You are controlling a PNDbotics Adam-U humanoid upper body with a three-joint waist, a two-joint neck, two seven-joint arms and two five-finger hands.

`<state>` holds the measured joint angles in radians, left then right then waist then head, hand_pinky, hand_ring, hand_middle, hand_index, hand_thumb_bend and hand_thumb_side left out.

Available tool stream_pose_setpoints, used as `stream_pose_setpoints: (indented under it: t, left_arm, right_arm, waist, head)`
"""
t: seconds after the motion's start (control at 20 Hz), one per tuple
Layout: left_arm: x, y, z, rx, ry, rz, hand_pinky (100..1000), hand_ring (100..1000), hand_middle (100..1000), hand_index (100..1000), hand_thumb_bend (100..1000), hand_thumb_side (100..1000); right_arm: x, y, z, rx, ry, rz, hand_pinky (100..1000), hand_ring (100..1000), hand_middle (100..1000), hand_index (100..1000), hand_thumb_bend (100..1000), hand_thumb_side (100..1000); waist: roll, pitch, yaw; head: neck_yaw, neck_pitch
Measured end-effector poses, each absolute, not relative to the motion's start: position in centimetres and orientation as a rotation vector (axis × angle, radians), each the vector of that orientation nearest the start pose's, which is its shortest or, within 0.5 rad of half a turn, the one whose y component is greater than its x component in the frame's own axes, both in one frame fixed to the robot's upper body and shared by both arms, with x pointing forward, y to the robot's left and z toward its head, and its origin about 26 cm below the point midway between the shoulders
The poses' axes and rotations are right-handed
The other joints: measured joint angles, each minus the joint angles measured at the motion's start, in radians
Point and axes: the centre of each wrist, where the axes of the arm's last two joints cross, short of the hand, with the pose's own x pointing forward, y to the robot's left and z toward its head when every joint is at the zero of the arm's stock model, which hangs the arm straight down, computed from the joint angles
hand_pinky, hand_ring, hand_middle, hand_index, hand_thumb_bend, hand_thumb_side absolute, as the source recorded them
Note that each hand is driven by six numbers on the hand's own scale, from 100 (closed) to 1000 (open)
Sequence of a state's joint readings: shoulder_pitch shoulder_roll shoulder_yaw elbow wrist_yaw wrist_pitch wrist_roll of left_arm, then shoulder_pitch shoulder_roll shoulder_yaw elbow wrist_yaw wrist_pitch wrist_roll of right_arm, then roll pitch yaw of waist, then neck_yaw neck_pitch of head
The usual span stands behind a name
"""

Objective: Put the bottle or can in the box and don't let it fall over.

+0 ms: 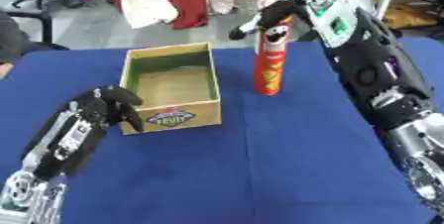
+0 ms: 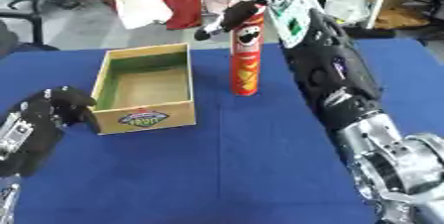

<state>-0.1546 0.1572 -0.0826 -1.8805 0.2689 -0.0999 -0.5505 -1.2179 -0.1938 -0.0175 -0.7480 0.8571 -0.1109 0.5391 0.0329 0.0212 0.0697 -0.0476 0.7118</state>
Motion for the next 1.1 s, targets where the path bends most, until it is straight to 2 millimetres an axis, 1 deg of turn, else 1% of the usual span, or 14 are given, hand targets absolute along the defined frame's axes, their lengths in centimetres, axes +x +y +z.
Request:
stream_pose_setpoints:
  t: [0.05, 0.15, 0.35, 0.6, 1.1]
  left_arm:
    - [29.6, 23.0, 11.5, -0.611, -2.038, -0.640, 533, 526, 623, 693, 100, 647]
    - [29.6, 23.0, 11.5, -0.612, -2.037, -0.641, 532, 524, 621, 692, 100, 644]
    - [29.7, 22.9, 11.6, -0.613, -2.042, -0.645, 532, 523, 619, 694, 100, 643]
    - [29.7, 22.9, 11.6, -0.613, -2.042, -0.646, 530, 518, 614, 697, 100, 644]
    - [29.8, 22.8, 11.9, -0.615, -2.051, -0.652, 532, 515, 612, 698, 100, 645]
  right_arm:
    - [51.1, -17.2, 25.2, -0.541, -1.514, 1.389, 1000, 958, 890, 1000, 719, 486]
    - [51.3, -17.9, 25.0, -0.557, -1.489, 1.344, 994, 954, 888, 1000, 732, 489]
    - [51.5, -18.5, 24.7, -0.569, -1.466, 1.283, 994, 953, 887, 1000, 732, 490]
    - [51.6, -18.6, 24.6, -0.575, -1.460, 1.262, 991, 948, 880, 1000, 726, 488]
    - [51.8, -19.3, 24.5, -0.654, -1.378, 1.247, 976, 936, 879, 990, 711, 469]
  waist:
    - [0.000, 0.000, 0.000]
    - [0.000, 0.000, 0.005]
    - [-0.001, 0.000, 0.011]
    - [-0.001, 0.000, 0.012]
    - [-0.003, 0.002, 0.024]
  head:
    - [-0.002, -0.001]
    - [-0.005, -0.002]
    - [-0.009, -0.003]
    - [-0.012, -0.005]
    - [-0.021, -0.020]
